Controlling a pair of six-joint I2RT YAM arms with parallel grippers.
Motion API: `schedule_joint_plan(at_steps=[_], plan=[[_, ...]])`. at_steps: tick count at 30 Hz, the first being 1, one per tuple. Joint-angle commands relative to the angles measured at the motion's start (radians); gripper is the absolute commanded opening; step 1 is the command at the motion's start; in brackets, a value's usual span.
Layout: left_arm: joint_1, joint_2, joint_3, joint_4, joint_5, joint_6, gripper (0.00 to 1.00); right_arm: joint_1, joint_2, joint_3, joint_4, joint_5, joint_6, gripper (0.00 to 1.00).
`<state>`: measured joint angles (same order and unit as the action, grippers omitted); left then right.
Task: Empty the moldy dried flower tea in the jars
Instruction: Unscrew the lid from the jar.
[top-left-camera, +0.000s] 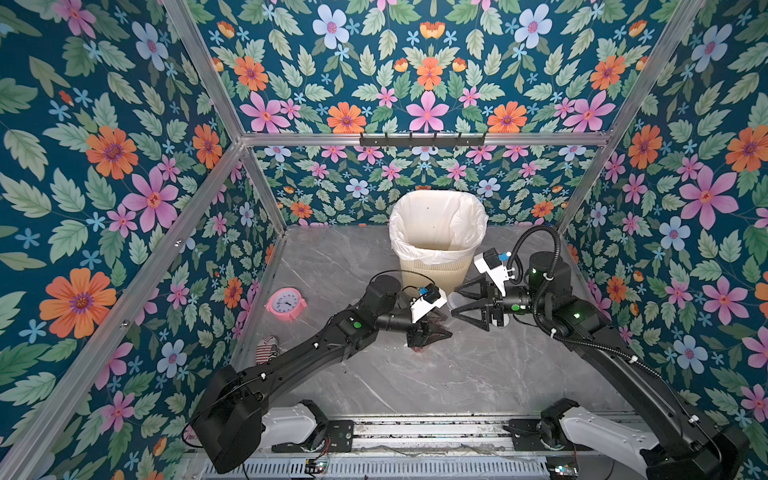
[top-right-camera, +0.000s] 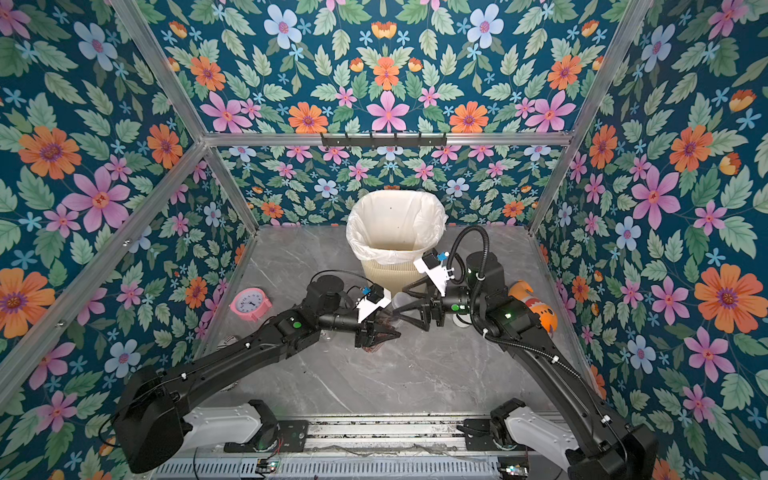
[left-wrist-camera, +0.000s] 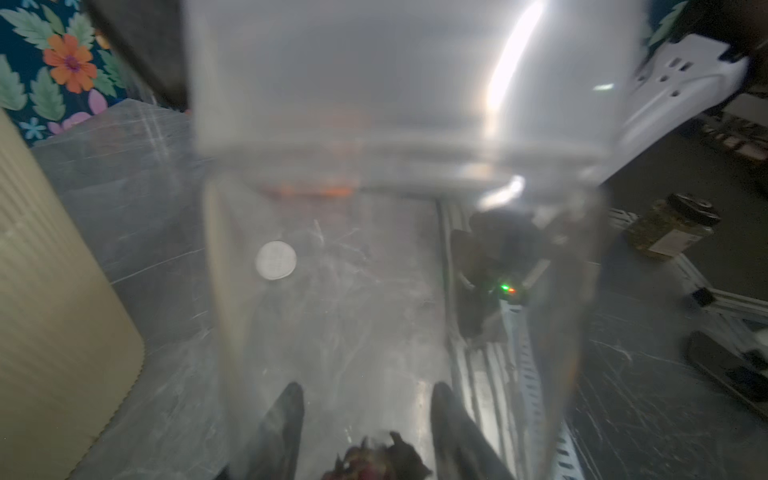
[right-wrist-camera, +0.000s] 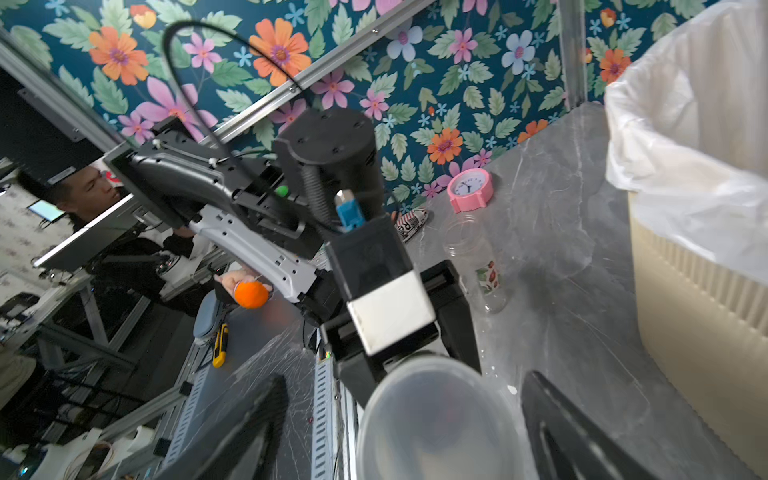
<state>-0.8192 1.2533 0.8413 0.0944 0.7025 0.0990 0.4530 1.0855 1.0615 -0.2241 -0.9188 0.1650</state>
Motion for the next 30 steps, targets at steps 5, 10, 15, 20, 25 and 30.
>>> schedule_joint_plan(at_steps=[5,10,15,20,25,30], plan=[[-0.006,-0.04,-0.041,0.102,-0.225,0.009,0.21,0.0,0.056,0.035,-0.033,0.066,0.073,0.79],[-0.008,-0.04,-0.048,0.109,-0.19,0.004,0.21,0.001,0.09,0.037,-0.009,0.036,0.101,0.73],[-0.009,-0.037,-0.039,0.084,-0.205,0.011,0.21,0.0,0.128,0.058,-0.023,0.034,0.107,0.68],[-0.01,-0.037,-0.036,0.075,-0.207,0.014,0.2,0.0,0.145,0.069,-0.059,0.042,0.094,0.59],[-0.009,-0.02,-0.002,0.003,-0.096,0.028,0.21,0.0,0.105,0.052,-0.082,-0.045,-0.006,0.48],[-0.009,0.006,0.036,-0.04,0.164,-0.001,0.22,0.001,0.034,-0.01,-0.101,-0.159,-0.177,0.46]])
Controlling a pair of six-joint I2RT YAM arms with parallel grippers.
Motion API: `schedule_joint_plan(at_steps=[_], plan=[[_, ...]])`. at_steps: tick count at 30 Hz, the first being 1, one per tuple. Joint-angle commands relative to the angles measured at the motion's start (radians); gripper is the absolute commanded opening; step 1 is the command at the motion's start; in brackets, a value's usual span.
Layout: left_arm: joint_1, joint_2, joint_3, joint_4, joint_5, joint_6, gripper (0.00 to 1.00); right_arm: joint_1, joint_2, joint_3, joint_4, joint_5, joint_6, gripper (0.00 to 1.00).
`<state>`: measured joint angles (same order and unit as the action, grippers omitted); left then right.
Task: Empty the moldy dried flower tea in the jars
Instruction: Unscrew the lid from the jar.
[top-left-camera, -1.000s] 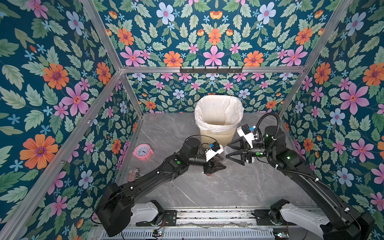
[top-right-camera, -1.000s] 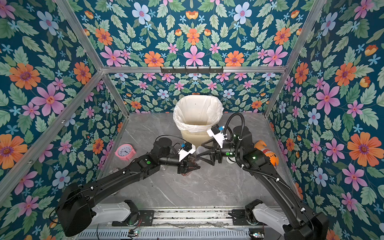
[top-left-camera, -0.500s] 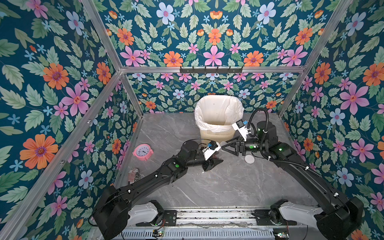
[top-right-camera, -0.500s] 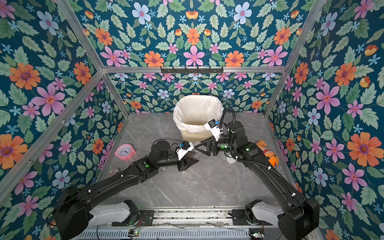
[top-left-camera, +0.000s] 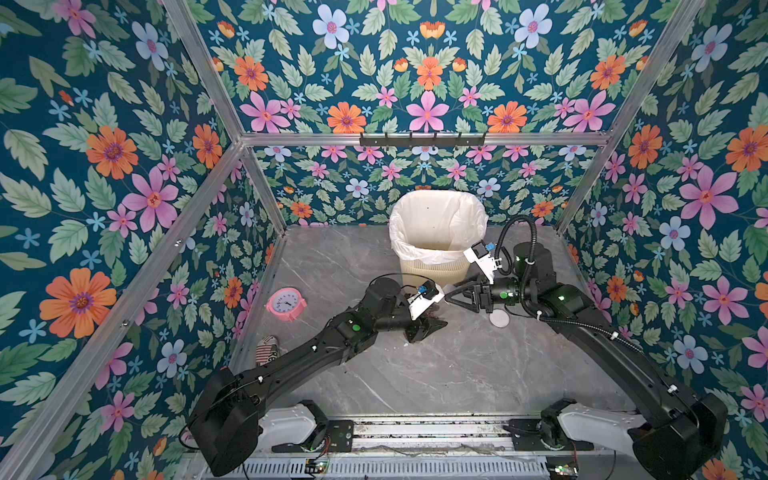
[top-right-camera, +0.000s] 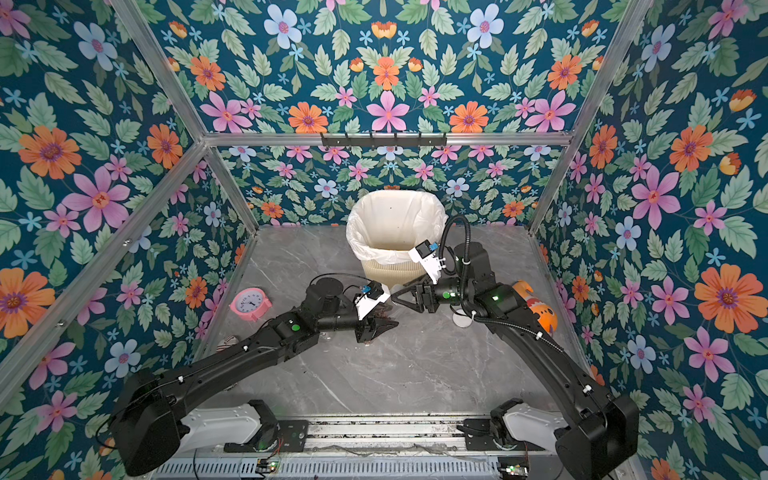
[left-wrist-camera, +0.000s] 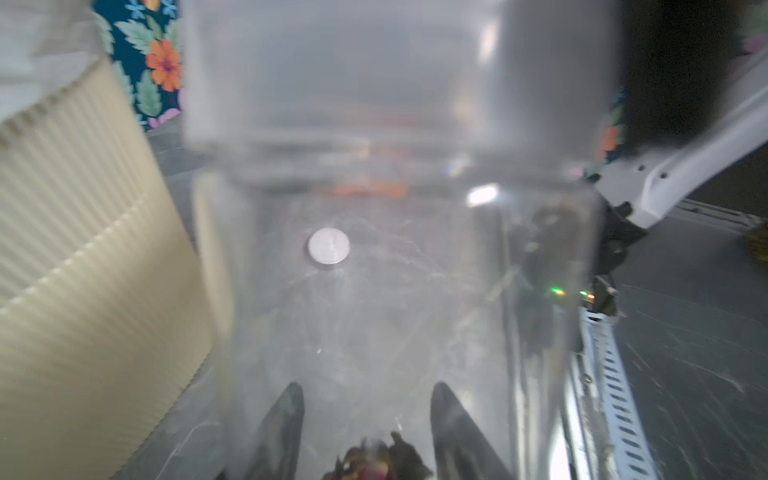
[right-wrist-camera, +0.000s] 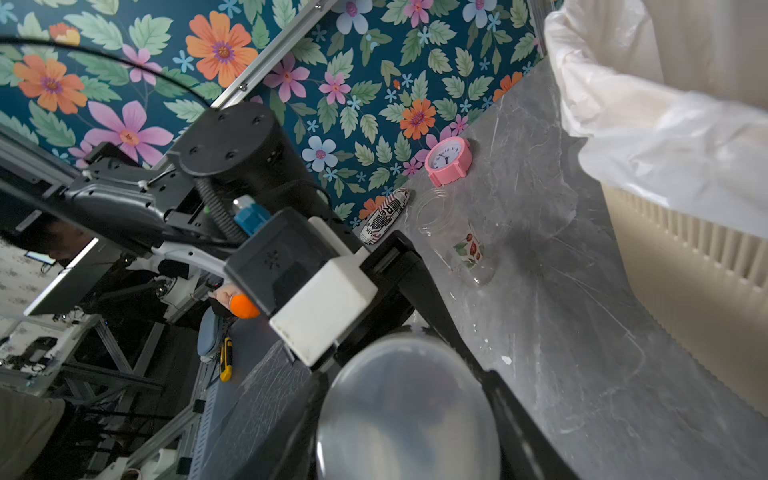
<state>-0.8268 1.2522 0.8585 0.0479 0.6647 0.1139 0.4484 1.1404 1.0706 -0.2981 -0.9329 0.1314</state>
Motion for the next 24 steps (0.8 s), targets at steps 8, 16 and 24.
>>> schedule_joint_plan(at_steps=[8,16,24], plan=[[0.0,0.012,0.06,-0.037,0.463,-0.071,0.23,0.004,-0.107,-0.09,-0.123,-0.346,-0.397,0.45],[0.002,-0.007,0.061,-0.055,0.352,-0.017,0.21,0.003,-0.116,-0.131,0.118,-0.347,-0.132,0.69],[-0.003,-0.027,0.009,0.024,-0.044,0.033,0.2,0.002,-0.033,-0.001,0.028,0.038,0.108,0.83]])
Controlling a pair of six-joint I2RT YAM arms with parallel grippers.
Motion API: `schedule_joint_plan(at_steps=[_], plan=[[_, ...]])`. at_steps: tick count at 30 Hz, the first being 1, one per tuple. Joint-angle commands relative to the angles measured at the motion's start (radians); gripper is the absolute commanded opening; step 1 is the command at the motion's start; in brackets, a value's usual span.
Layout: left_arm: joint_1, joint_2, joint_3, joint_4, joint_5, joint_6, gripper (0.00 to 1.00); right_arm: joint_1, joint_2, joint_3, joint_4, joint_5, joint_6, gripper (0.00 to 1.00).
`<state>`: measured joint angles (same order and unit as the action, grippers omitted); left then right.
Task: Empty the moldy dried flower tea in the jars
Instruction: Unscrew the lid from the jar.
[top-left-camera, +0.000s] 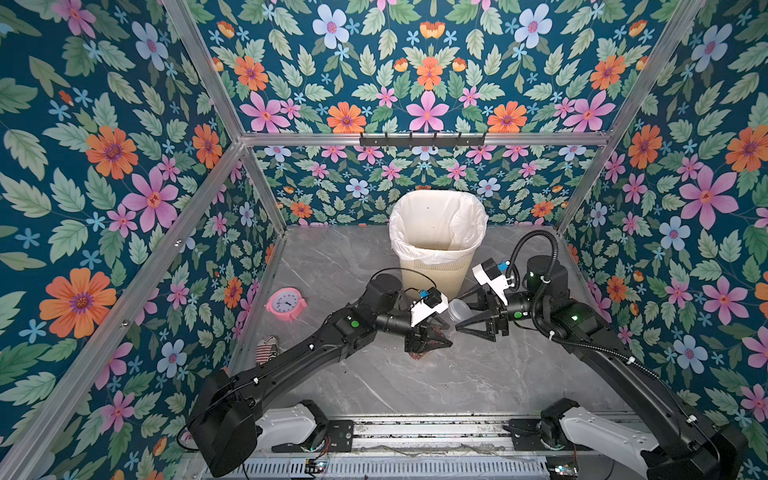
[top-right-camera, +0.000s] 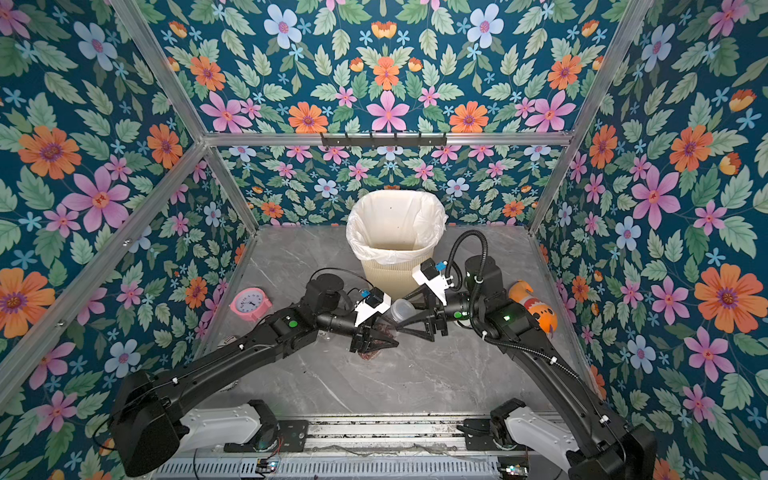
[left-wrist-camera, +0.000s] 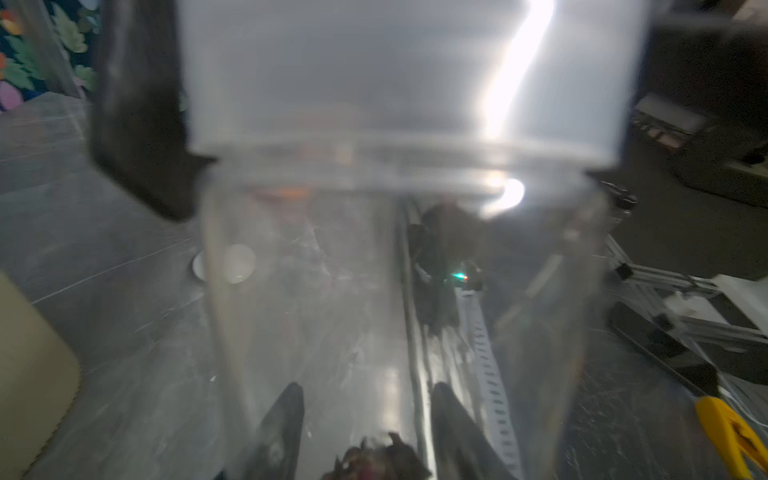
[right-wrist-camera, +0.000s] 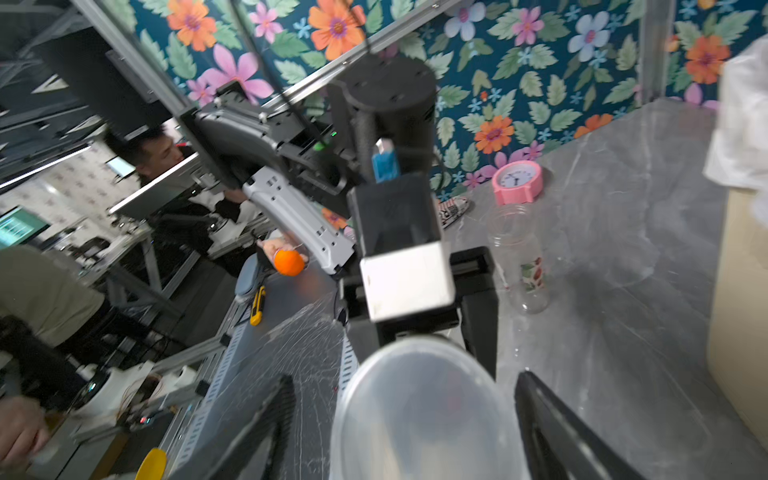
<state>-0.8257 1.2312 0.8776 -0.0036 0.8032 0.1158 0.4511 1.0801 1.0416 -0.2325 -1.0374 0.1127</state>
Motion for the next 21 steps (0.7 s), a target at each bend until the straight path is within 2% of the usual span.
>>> schedule_joint_plan(at_steps=[1,4,8,16,21], plan=[[-0.005,-0.006,-0.015,0.085,-0.231,0.034,0.21,-0.004,0.038,0.034,-0.04,0.18,0.157,0.83],[-0.006,-0.008,-0.034,0.122,-0.329,0.024,0.21,-0.011,0.072,0.046,-0.044,0.215,0.208,0.78],[-0.006,-0.018,-0.055,0.147,-0.382,0.015,0.21,-0.011,0.104,0.054,-0.026,0.2,0.236,0.71],[-0.007,-0.003,-0.049,0.132,-0.399,0.013,0.21,-0.01,0.167,0.079,-0.021,0.162,0.267,0.67],[-0.007,0.008,-0.033,0.107,-0.349,0.022,0.21,-0.01,0.178,0.099,-0.065,0.149,0.221,0.55]])
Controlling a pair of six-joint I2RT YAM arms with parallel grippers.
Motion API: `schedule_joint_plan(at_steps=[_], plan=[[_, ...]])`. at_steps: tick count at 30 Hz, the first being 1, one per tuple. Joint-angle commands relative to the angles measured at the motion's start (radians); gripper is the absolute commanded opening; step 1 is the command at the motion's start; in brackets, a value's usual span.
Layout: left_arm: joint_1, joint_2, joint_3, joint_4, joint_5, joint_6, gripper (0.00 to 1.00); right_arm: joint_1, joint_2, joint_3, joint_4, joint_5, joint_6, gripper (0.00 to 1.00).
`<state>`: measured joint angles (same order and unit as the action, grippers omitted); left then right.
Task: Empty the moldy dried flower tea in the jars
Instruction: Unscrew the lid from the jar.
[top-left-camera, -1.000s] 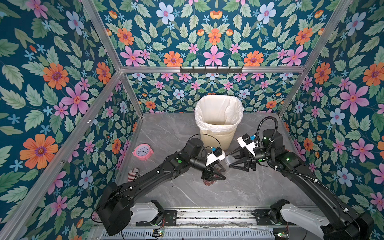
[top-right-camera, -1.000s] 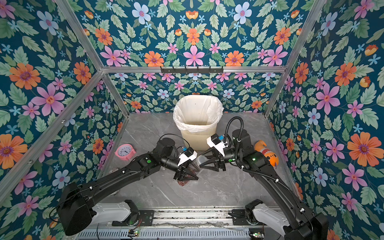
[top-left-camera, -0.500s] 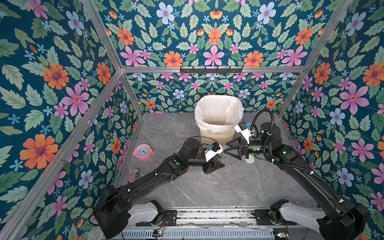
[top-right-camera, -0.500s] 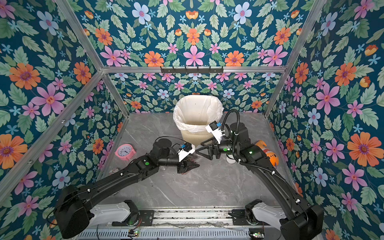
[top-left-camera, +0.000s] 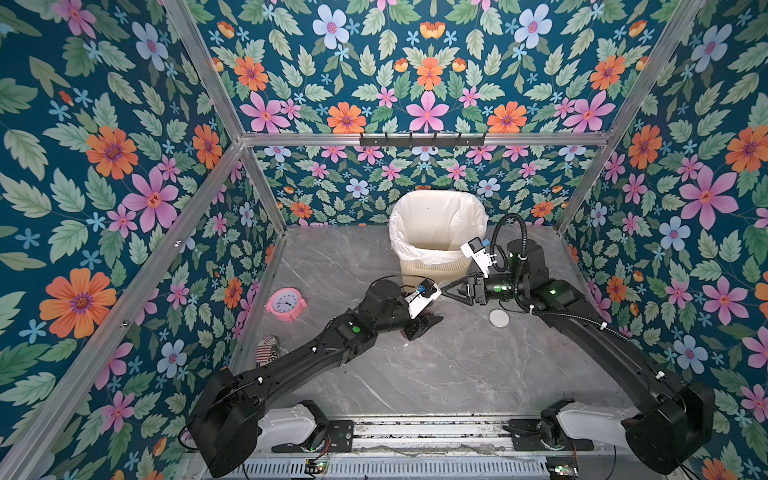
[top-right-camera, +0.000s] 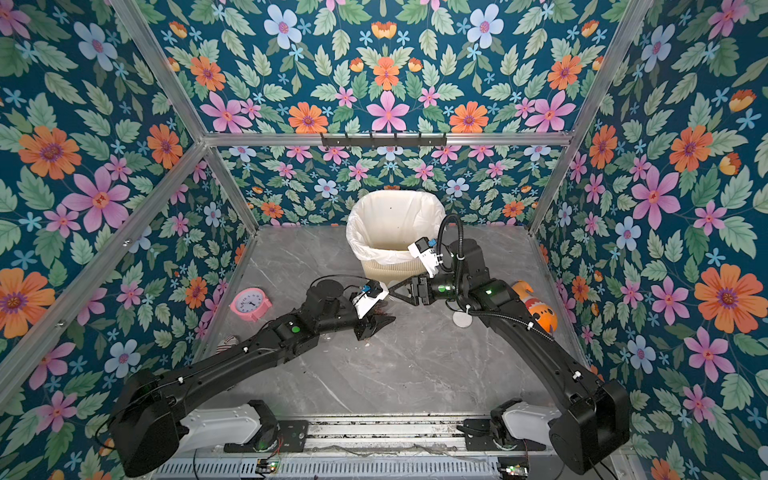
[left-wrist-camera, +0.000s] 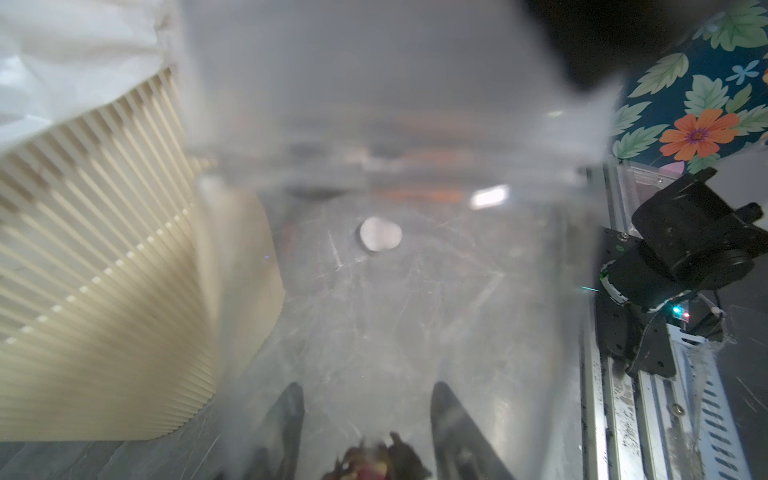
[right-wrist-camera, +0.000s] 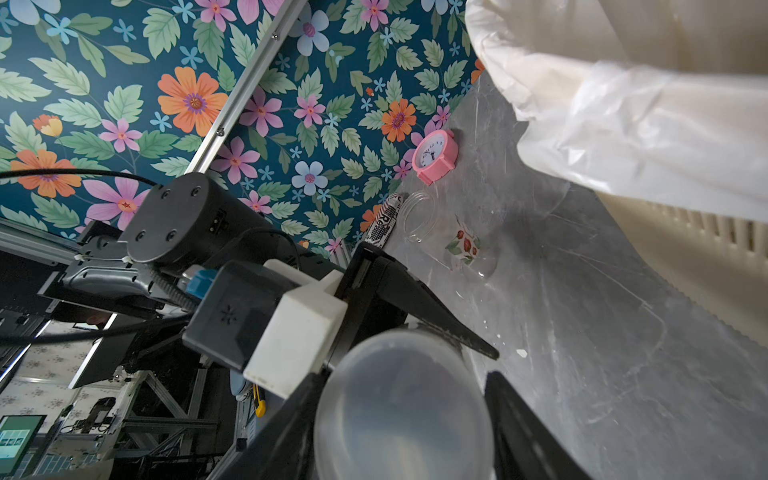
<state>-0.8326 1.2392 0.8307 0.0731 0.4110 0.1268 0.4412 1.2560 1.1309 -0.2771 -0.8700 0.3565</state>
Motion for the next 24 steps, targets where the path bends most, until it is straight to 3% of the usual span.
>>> schedule_joint_plan(at_steps=[1,5,10,15,19,21,24], plan=[[-0.001,0.002,0.018,0.02,0.063,0.014,0.21,0.0,0.001,0.013,-0.032,-0.03,-0.04,0.51],[0.001,0.003,0.043,-0.04,0.156,0.042,0.2,0.001,-0.015,0.023,-0.112,-0.093,-0.168,0.45],[0.002,0.012,0.101,-0.135,0.436,0.063,0.23,-0.001,-0.09,-0.023,-0.192,-0.187,-0.397,0.45],[0.002,0.029,0.124,-0.109,0.618,-0.013,0.23,-0.001,-0.16,-0.081,-0.267,-0.266,-0.614,0.45],[0.001,0.062,0.143,-0.105,0.768,-0.072,0.23,-0.001,-0.181,-0.106,-0.241,-0.391,-0.651,0.49],[0.001,0.072,0.153,-0.147,0.765,-0.052,0.23,-0.001,-0.186,-0.11,-0.202,-0.41,-0.614,0.54],[0.001,0.064,0.153,-0.175,0.682,-0.007,0.21,-0.001,-0.198,-0.108,-0.127,-0.351,-0.494,0.7]])
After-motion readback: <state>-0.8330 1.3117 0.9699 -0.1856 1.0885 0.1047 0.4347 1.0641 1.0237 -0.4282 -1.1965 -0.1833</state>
